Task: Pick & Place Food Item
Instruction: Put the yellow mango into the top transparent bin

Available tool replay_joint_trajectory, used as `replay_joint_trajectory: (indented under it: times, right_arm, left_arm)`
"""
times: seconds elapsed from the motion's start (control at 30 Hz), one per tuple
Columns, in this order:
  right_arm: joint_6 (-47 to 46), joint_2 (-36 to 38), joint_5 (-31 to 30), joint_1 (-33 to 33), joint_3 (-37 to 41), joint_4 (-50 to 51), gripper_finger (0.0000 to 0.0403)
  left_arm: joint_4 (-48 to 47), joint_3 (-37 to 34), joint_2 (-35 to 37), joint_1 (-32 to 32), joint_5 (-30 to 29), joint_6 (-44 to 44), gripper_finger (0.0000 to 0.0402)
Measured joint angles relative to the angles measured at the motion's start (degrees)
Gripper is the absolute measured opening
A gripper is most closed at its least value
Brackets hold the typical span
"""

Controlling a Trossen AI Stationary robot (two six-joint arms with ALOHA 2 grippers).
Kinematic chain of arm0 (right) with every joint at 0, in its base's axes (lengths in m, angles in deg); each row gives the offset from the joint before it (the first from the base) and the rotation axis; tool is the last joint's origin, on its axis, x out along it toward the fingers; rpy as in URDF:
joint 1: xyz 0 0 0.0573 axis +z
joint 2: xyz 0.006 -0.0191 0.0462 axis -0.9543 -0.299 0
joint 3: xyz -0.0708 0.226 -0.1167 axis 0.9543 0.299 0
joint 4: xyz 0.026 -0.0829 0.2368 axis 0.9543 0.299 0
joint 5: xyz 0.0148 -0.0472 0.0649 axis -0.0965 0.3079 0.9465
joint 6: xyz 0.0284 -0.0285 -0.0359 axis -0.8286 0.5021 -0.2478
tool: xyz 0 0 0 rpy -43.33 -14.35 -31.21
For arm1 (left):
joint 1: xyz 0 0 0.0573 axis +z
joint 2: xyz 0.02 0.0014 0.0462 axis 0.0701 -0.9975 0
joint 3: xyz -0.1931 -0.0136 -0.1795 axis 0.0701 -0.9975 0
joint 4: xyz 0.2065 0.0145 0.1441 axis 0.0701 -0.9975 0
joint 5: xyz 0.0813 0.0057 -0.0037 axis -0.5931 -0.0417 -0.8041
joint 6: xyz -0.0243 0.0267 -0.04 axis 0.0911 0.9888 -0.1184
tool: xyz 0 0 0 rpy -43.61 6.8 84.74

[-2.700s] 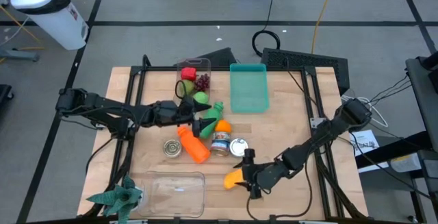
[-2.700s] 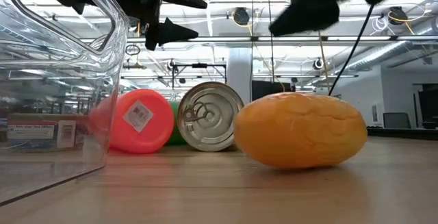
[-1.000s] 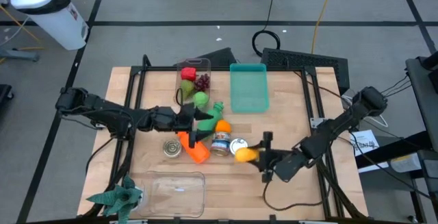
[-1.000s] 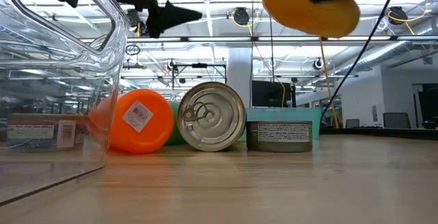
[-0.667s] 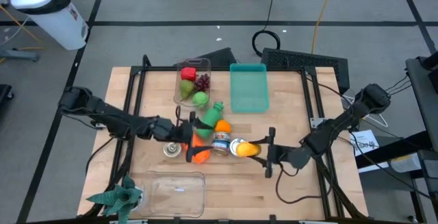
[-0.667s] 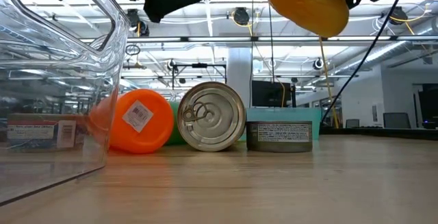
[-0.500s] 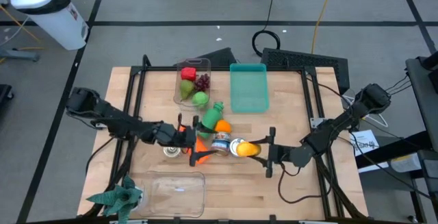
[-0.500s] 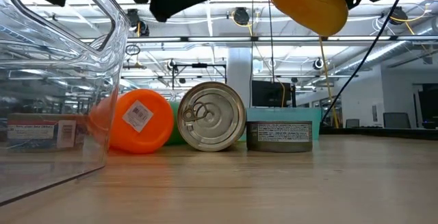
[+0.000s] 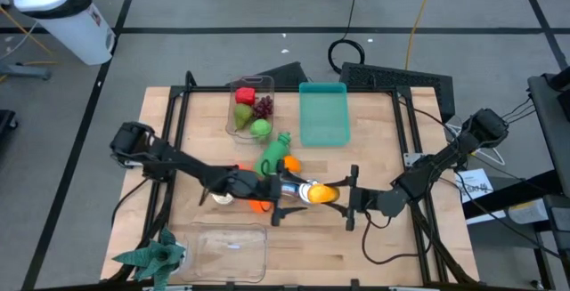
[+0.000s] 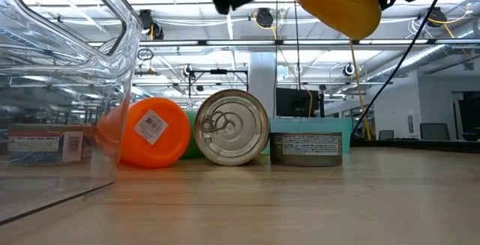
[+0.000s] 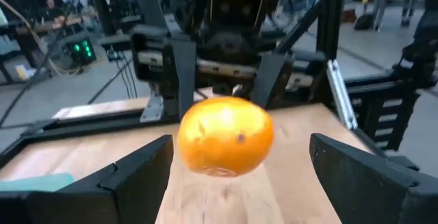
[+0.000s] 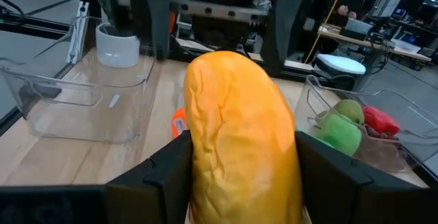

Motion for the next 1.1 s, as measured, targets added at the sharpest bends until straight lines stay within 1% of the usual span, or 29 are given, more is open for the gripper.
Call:
replay_joint_trajectory:
  times: [0.1,0.27,0.53,0.67,0.93,1.1]
  right_arm:
    - [0.0,0.0,0.0,0.0,0.0,0.0,0.0208]
    - [0.0,0.0,0.0,0.0,0.0,0.0,0.0208]
    - [0.2,0.0,0.0,-0.1,0.0,-0.4,0.0208]
    - [0.2,-1.2,0.0,-1.1,0.0,-2.6,0.0208]
    - [1.5,-4.0,0.2,-2.3,-0.1,-8.1,0.0208]
    - [1.6,-4.0,0.2,-2.3,-0.1,-8.3,0.0208]
  left_arm:
    - [-2.4,2.6,-2.1,0.3,0.0,0.1,0.0351]
    - [-2.5,4.9,-3.8,0.5,0.0,0.0,0.0351]
    - [-3.0,5.0,-3.8,1.4,-0.7,-2.8,0.0351]
    - [-2.9,5.0,-3.8,1.5,-1.1,-3.8,0.0351]
    - [-3.0,5.0,-3.8,1.6,-2.1,-3.8,0.0351]
    - [-3.0,5.0,-3.8,1.6,-2.1,-2.7,0.0351]
